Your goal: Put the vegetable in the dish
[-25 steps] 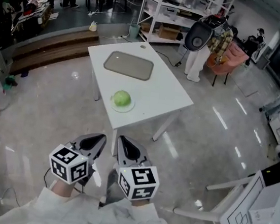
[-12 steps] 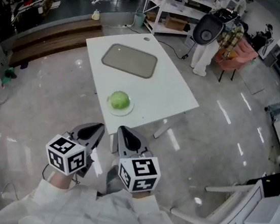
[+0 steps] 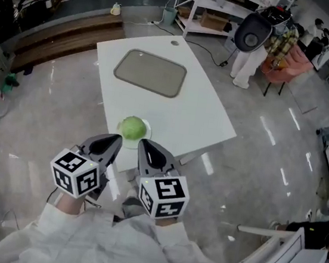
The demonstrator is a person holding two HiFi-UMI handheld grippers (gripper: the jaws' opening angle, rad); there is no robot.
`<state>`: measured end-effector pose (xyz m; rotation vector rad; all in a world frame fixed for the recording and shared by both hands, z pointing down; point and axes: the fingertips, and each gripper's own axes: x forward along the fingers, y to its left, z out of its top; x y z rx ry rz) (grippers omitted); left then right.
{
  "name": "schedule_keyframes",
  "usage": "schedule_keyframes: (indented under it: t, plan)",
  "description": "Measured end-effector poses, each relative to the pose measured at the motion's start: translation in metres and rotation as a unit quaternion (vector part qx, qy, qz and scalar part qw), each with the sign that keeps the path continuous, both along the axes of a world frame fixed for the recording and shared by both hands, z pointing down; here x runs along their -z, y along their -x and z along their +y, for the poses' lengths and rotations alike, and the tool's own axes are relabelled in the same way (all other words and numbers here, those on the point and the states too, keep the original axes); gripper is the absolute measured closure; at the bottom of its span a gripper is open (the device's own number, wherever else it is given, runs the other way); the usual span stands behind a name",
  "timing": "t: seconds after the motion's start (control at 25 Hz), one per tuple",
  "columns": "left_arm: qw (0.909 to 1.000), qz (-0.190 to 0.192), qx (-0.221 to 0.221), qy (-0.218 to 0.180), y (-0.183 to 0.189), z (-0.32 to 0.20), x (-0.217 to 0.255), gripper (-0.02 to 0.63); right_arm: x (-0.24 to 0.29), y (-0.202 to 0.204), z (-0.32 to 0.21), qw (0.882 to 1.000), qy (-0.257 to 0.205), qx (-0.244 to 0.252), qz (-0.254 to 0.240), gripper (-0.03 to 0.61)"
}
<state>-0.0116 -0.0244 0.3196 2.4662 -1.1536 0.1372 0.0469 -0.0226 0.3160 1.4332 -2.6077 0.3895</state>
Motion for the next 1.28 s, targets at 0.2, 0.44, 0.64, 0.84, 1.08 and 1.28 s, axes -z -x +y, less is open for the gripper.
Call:
schedule_keyframes:
  t: [0.2,0.44,0.64,0.84,1.08,1.28]
  plan:
    - [0.9999,0.001,0.005,-0.012,-0.015,-0.037,0.01,0.609,0.002,-0.011,-0.035,1.0,-0.003,0.01,0.005,0.566]
    - [0.9998,-0.007,0.016,-0.011,-0.019,-0.063,0.004,0.609,-0.003,-0.013,-0.063,1.0,-0.003,0.026,0.002,0.566]
    - [0.9997,-0.007,0.024,-0.001,-0.015,-0.075,-0.003,0.609,-0.01,-0.008,-0.076,0.999,0.007,0.034,0.002,0.566]
    - [0.9996,-0.01,0.024,0.008,-0.02,-0.077,-0.01,0.609,-0.017,-0.01,-0.08,0.999,0.016,0.037,0.001,0.566]
    - [0.9995,-0.016,0.024,0.014,-0.009,-0.076,-0.014,0.609,-0.025,-0.001,-0.081,0.999,0.028,0.036,-0.002,0.566]
    - [0.9993,-0.023,0.011,0.026,-0.003,-0.078,-0.015,0.609,-0.025,0.008,-0.082,0.999,0.039,0.033,-0.002,0.566]
